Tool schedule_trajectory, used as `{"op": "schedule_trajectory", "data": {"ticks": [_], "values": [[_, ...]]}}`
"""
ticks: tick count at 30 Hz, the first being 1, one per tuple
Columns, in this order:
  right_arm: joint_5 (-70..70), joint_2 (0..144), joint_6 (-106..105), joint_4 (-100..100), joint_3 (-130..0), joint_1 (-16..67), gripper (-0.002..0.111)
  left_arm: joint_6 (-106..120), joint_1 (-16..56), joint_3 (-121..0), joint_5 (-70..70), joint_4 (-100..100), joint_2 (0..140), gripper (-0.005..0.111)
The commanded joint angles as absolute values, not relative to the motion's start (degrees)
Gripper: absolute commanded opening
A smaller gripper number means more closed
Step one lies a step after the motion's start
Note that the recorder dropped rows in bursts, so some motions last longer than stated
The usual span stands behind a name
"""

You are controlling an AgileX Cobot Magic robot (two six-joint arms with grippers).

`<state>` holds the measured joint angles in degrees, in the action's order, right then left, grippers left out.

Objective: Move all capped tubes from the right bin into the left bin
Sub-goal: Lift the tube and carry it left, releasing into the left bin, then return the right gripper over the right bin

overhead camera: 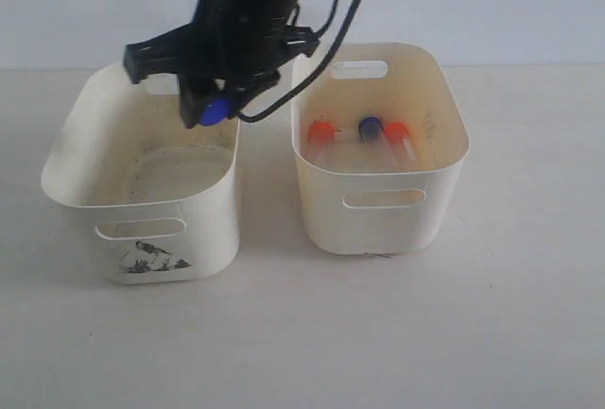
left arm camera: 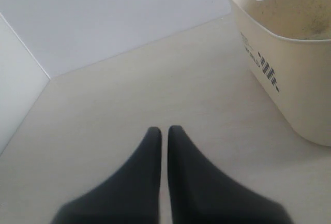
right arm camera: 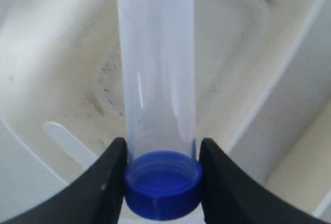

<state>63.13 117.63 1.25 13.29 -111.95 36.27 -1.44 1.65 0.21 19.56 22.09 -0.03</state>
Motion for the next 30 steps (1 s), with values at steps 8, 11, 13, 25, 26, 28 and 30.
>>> {"op": "schedule_trajectory", "data": {"ticks": [8, 11, 13, 25, 26, 28, 30], "values": [[55.56, 117.2, -1.72, 10.96, -112.11, 39.42, 0.055, -1.98, 1.89, 0.0, 19.36, 21.93, 0.0, 0.004], [55.42, 117.2, 0.67, 9.88, -112.11, 39.42, 0.037, -1.98, 1.89, 0.0, 19.36, 21.93, 0.0, 0.004], [55.24, 117.2, 0.44, 9.35, -112.11, 39.42, 0.013, -1.98, 1.89, 0.0, 19.36, 21.93, 0.0, 0.004], [64.96, 115.76, 11.87, -3.62, -112.11, 35.15, 0.0, -1.98, 1.89, 0.0, 19.36, 21.93, 0.0, 0.004], [65.78, 115.25, 12.18, -3.62, -112.11, 34.04, 0.0, -1.98, 1.89, 0.0, 19.36, 21.93, 0.0, 0.004], [66.59, 114.56, 12.87, -3.62, -112.11, 32.61, 0.0, -1.98, 1.89, 0.0, 19.36, 21.93, 0.0, 0.004], [67.78, 113.98, 13.74, -3.62, -112.11, 30.76, 0.0, -1.98, 1.89, 0.0, 19.36, 21.93, 0.0, 0.004]]}}
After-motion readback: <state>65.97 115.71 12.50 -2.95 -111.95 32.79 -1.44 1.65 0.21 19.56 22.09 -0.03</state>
